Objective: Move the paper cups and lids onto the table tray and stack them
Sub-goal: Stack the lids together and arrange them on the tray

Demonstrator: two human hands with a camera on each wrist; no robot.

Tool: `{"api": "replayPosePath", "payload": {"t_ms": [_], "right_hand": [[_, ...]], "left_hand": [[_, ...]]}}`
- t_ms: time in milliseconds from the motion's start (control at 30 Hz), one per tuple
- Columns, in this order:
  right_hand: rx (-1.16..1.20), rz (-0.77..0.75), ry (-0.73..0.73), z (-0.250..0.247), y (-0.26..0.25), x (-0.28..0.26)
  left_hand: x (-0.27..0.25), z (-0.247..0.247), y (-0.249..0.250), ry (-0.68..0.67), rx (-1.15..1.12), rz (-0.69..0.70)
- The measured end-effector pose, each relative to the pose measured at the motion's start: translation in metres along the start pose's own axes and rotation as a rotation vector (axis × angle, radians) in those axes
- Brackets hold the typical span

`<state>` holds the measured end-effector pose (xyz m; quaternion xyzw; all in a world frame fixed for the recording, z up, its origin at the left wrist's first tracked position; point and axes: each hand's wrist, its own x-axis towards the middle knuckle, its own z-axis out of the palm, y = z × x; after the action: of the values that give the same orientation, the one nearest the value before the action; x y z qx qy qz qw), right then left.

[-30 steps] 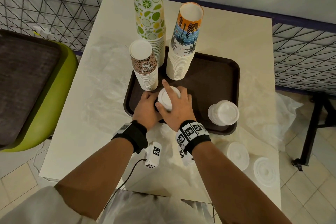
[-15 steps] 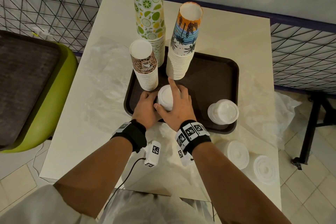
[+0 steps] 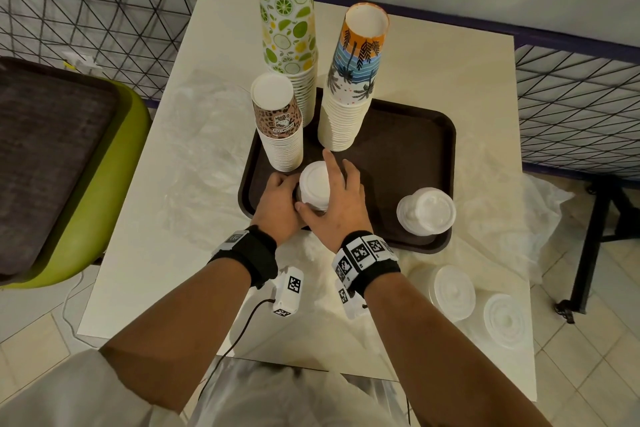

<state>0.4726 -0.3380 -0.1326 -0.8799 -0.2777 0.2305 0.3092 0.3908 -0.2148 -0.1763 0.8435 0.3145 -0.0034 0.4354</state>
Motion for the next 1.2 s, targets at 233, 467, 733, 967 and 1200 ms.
{"api": "replayPosePath", "payload": {"t_ms": [233,467,733,967,1200], "right_hand": [[0.017,-0.055,-0.004,0.0006,0.0001,-0.0027],[0.099,-0.048,0.008,0.0023,0.0010,-0.0051],[0.229,-0.013,0.053,0.0020,-0.0019,-0.0067],[0.251,0.141,0.048,0.0001,-0.0016,-0.0040],[0.220,0.114,0.040,0.0021,-0.0010,-0.0029]], "left_hand": [[0.0000,-0.0012,-0.0044,0.013,0.027,0.025],[0.0006,-0.0025,-0.0048,0.029,0.005,0.037],[0.0006,-0.0024,-0.0061,0.029,-0.010,0.055],[-0.0013,-0.0035,-0.0025,0.050,0.007,0.041],[-0.0023,-0.0051,-0.0027,0.053,0.041,0.054]]}}
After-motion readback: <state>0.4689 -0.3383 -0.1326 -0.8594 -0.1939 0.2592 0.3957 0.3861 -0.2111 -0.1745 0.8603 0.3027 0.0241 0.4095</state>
